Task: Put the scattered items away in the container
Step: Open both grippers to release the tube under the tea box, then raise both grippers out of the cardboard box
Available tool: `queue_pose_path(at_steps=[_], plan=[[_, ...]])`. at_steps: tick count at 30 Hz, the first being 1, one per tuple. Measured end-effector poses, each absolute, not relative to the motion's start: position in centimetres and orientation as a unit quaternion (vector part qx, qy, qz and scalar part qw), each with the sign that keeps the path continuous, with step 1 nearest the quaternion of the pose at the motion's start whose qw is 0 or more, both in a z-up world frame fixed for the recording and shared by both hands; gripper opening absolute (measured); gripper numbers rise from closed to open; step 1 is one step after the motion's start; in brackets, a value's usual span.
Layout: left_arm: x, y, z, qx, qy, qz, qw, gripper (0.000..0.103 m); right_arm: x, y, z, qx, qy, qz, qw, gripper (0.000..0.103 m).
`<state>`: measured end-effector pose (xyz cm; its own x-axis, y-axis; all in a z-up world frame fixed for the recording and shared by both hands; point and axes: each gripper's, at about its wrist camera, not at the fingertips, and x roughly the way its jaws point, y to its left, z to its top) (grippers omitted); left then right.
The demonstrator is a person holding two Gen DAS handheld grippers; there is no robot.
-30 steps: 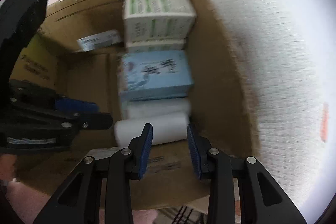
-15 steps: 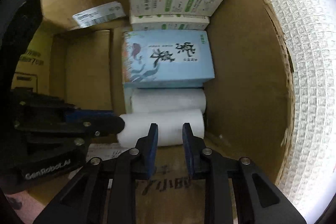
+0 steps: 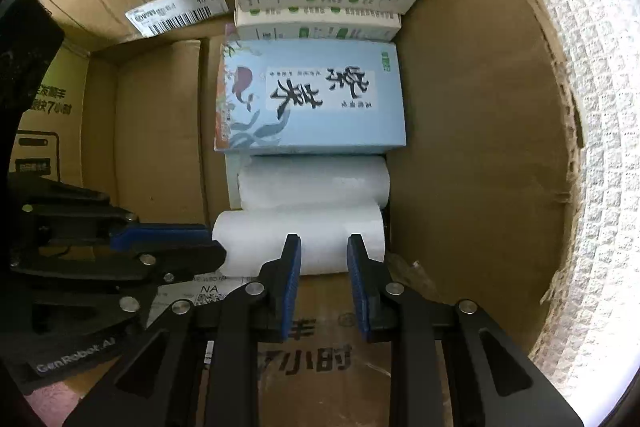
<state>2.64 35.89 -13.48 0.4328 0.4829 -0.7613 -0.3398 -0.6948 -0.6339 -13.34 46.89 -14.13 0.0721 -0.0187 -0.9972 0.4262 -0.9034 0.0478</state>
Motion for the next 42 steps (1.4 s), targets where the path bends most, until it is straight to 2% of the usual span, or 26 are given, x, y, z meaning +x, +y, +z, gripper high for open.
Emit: queue_pose_path(at_steps=[19, 28, 32, 35, 37, 42], plan=[[4.1, 36.2, -16.2, -0.792, -0.065, 0.49, 0.358, 0.01, -13.6, 46.4, -15.4, 0.741, 0.147, -0.641, 0.135, 0.021], [4.5, 35.5, -15.5, -0.779, -0.064, 0.516, 0.35, 0.01, -13.8, 45.5, -15.9, 0.756, 0.165, -0.622, 0.119, 0.021], [5.3, 35.4, -13.8, -0.756, -0.041, 0.545, 0.36, 0.01, -13.6, 44.8, -15.9, 0.755, 0.197, -0.618, 0.098, 0.021], [5.5, 34.7, -11.3, -0.725, -0.008, 0.59, 0.354, 0.017, -14.1, 45.0, -14.9, 0.75, 0.165, -0.634, 0.091, 0.021], [5.5, 34.2, -9.5, -0.699, 0.006, 0.614, 0.367, 0.032, -14.1, 45.0, -14.0, 0.739, 0.154, -0.651, 0.082, 0.021], [5.7, 32.8, -6.2, -0.661, 0.032, 0.647, 0.379, 0.034, -13.3, 44.8, -11.8, 0.726, 0.145, -0.668, 0.075, 0.021]])
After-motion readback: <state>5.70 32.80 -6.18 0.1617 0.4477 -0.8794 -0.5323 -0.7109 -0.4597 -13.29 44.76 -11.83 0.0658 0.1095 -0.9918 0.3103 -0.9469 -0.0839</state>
